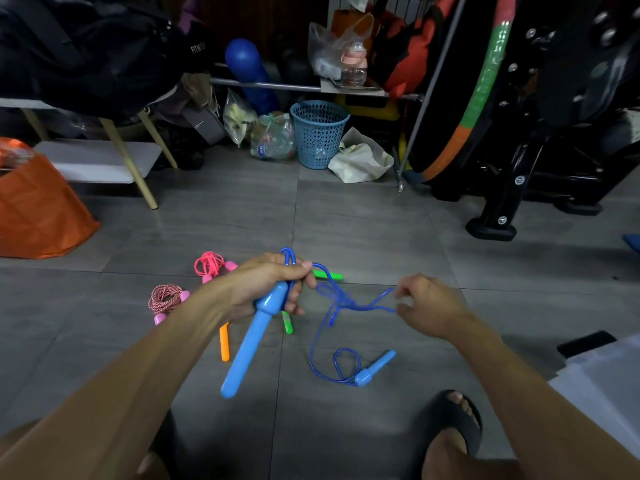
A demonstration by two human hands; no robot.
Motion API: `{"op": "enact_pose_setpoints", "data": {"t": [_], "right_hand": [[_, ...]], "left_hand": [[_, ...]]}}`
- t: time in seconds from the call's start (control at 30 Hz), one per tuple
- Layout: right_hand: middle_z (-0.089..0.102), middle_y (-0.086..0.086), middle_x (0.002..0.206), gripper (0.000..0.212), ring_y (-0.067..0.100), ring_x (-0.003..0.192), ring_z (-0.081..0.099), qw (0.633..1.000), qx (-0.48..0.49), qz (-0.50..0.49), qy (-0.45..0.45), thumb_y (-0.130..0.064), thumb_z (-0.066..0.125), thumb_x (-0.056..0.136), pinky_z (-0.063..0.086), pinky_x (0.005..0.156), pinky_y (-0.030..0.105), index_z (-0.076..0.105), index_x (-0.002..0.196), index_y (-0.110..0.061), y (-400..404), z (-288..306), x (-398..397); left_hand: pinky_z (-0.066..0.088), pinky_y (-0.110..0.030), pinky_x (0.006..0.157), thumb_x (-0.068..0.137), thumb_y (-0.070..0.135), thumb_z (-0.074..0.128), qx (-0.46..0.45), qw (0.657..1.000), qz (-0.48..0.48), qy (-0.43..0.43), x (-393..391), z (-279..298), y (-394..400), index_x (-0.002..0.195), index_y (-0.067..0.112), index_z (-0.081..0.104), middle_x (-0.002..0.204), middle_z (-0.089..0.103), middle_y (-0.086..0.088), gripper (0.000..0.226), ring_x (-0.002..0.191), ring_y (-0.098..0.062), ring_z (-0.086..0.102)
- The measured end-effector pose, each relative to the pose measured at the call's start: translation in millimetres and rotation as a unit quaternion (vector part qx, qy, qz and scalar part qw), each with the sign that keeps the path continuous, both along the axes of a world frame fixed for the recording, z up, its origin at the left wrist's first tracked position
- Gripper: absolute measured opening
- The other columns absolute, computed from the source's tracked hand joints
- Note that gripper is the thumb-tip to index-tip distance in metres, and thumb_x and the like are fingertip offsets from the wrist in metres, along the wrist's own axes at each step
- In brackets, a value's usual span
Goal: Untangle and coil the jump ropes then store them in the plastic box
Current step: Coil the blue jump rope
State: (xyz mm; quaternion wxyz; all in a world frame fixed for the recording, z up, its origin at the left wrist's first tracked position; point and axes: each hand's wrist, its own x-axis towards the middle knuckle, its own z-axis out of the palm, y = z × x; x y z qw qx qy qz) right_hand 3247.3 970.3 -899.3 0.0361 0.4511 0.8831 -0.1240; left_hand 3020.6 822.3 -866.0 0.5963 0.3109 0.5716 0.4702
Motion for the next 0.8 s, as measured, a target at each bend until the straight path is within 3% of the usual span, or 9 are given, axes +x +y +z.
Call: {"op": "enact_pose_setpoints", "data": {"t": [0.13, 0.2, 0.27, 0.33, 0.43, 0.5, 0.6, 0.63, 0.8], "right_hand": [[0.062, -0.008, 0.106, 0.043, -0.003, 0.098, 0.058, 0.93, -0.17, 0.058, 0.32, 0.001, 0.063, 0.077, 0.036, 0.076, 0.001, 0.057, 0.115, -0.019, -32, 24, -36], [0.063, -0.008, 0.104, 0.053, -0.007, 0.098, 0.058, 0.872, -0.327, 0.085, 0.355, 0.007, 0.065, 0.078, 0.04, 0.08, 0.002, 0.053, 0.122, -0.02, -43, 28, -45], [0.066, 0.001, 0.088, 0.035, 0.007, 0.084, 0.064, 0.844, -0.406, 0.088, 0.338, 0.006, 0.065, 0.08, 0.047, 0.082, 0.017, 0.061, 0.105, -0.019, -45, 24, -48], [0.064, 0.004, 0.07, 0.018, 0.009, 0.066, 0.062, 0.876, -0.372, 0.072, 0.299, 0.005, 0.062, 0.083, 0.049, 0.074, 0.023, 0.065, 0.086, -0.013, -37, 15, -44], [0.061, -0.007, 0.055, 0.011, 0.0, 0.052, 0.057, 0.907, -0.318, 0.021, 0.276, 0.005, 0.063, 0.083, 0.045, 0.062, 0.014, 0.064, 0.084, -0.006, -22, 6, -33], [0.064, -0.005, 0.055, 0.015, 0.006, 0.053, 0.06, 0.858, -0.363, -0.062, 0.359, 0.004, 0.064, 0.083, 0.044, 0.057, 0.013, 0.058, 0.084, -0.01, -16, 8, -27], [0.061, 0.004, 0.062, 0.012, 0.014, 0.051, 0.055, 0.742, -0.415, -0.128, 0.51, -0.002, 0.061, 0.086, 0.048, 0.057, 0.021, 0.055, 0.081, -0.012, -12, 22, -27], [0.061, 0.004, 0.063, 0.009, 0.013, 0.049, 0.052, 0.732, -0.41, -0.134, 0.527, -0.006, 0.061, 0.087, 0.047, 0.054, 0.022, 0.058, 0.081, -0.011, -11, 25, -29], [0.056, 0.005, 0.06, 0.014, 0.003, 0.036, 0.042, 0.85, -0.281, -0.135, 0.424, -0.013, 0.059, 0.091, 0.032, 0.038, 0.014, 0.066, 0.084, -0.004, -18, 21, -42]], "left_hand": [[0.05, -0.027, 0.055, 0.097, 0.021, 0.047, 0.016, 0.999, -0.048, -0.014, 10, 1, 4, 0.074, 0.005, 0.064, 0.049, 0.049, -0.005, 0.033, 0.049, -0.016, 0.05], [0.048, -0.025, 0.053, 0.096, 0.02, 0.045, 0.03, 0.997, -0.064, -0.015, 14, 2, 6, 0.074, 0.004, 0.064, 0.048, 0.049, -0.004, 0.033, 0.048, -0.014, 0.05], [0.045, -0.024, 0.049, 0.095, 0.021, 0.045, 0.038, 0.997, -0.066, -0.019, 15, 3, 5, 0.074, 0.004, 0.062, 0.047, 0.047, -0.003, 0.031, 0.046, -0.014, 0.049], [0.043, -0.023, 0.046, 0.09, 0.025, 0.048, 0.045, 0.997, -0.027, -0.062, 10, 6, 4, 0.073, 0.006, 0.059, 0.046, 0.043, -0.002, 0.028, 0.043, -0.014, 0.046], [0.04, -0.022, 0.043, 0.085, 0.029, 0.049, 0.087, 0.982, 0.063, -0.157, -4, 11, 1, 0.071, 0.009, 0.063, 0.045, 0.037, 0.001, 0.028, 0.039, -0.012, 0.04], [0.04, -0.021, 0.042, 0.084, 0.029, 0.049, 0.093, 0.974, 0.097, -0.184, -12, 11, -1, 0.076, 0.008, 0.065, 0.046, 0.036, 0.003, 0.028, 0.04, -0.01, 0.038], [0.04, -0.021, 0.043, 0.087, 0.029, 0.05, 0.031, 0.987, 0.079, -0.134, -12, 9, -3, 0.081, 0.006, 0.066, 0.047, 0.04, 0.002, 0.028, 0.042, -0.011, 0.04], [0.042, -0.021, 0.044, 0.09, 0.027, 0.048, 0.009, 0.991, 0.06, -0.117, -8, 8, -4, 0.081, 0.005, 0.065, 0.048, 0.043, 0.0, 0.029, 0.043, -0.012, 0.044], [0.052, -0.024, 0.052, 0.089, 0.024, 0.048, 0.005, 0.992, -0.033, -0.124, 23, 9, -4, 0.086, 0.006, 0.067, 0.069, 0.07, -0.007, 0.026, 0.058, -0.019, 0.067]]}}
